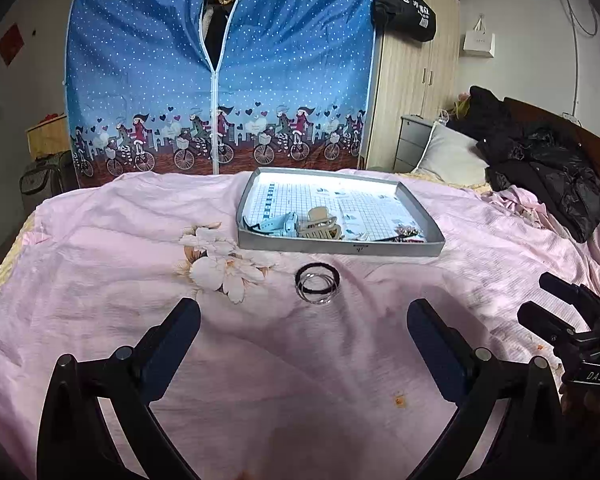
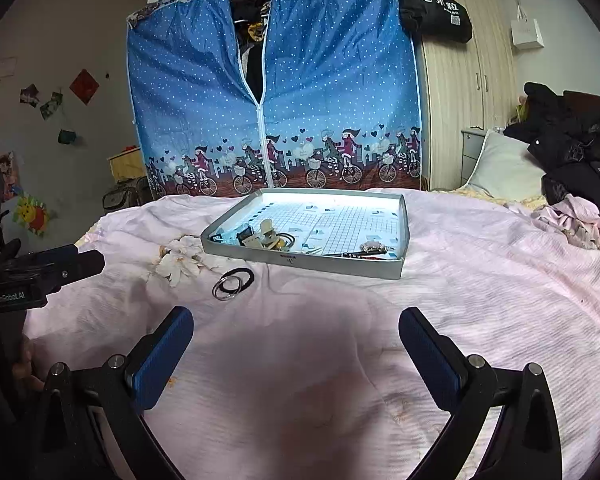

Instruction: Organize jewelry

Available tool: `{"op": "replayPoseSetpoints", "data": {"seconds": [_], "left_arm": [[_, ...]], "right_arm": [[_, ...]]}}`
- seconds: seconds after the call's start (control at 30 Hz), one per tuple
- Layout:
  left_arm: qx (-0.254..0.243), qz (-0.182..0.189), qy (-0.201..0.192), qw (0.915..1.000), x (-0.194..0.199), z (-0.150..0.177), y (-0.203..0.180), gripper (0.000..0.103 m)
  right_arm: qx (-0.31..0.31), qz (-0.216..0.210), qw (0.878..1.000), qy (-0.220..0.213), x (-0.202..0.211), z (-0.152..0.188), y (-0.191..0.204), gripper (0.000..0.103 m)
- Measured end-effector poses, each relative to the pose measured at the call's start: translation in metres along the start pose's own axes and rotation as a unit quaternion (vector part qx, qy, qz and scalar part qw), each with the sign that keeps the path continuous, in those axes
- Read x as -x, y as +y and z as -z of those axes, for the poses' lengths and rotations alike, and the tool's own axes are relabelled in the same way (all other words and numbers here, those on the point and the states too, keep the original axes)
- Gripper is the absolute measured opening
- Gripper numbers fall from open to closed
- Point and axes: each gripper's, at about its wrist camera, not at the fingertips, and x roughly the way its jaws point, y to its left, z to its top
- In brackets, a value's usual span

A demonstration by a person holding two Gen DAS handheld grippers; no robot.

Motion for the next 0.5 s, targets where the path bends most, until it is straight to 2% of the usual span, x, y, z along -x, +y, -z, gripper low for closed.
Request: {"op": "replayPoseSetpoints", "data": {"seconds": [0.17, 0.27, 0.5], "left_arm": [[-0.016, -0.023, 0.044, 0.9986, -0.015, 0.007, -0.005, 0.101], [-0.031, -0.046, 0.050, 0.9972, -0.021, 0.010, -0.009, 0.101], [-0.070, -0.059, 0.073, 0.9931, -0.034, 0.016, -0.017, 0.101]], "right_arm": [[-0.003, 0.003, 1.000, 0.023, -0.013, 0.009, -0.001, 0.103], [-0.008, 0.002, 0.999, 0.033, -0.019, 0.013, -0.004, 0.103], [-0.022, 0.009, 0.998, 0.050, -0.029, 0.016, -0.010, 0.103]]}}
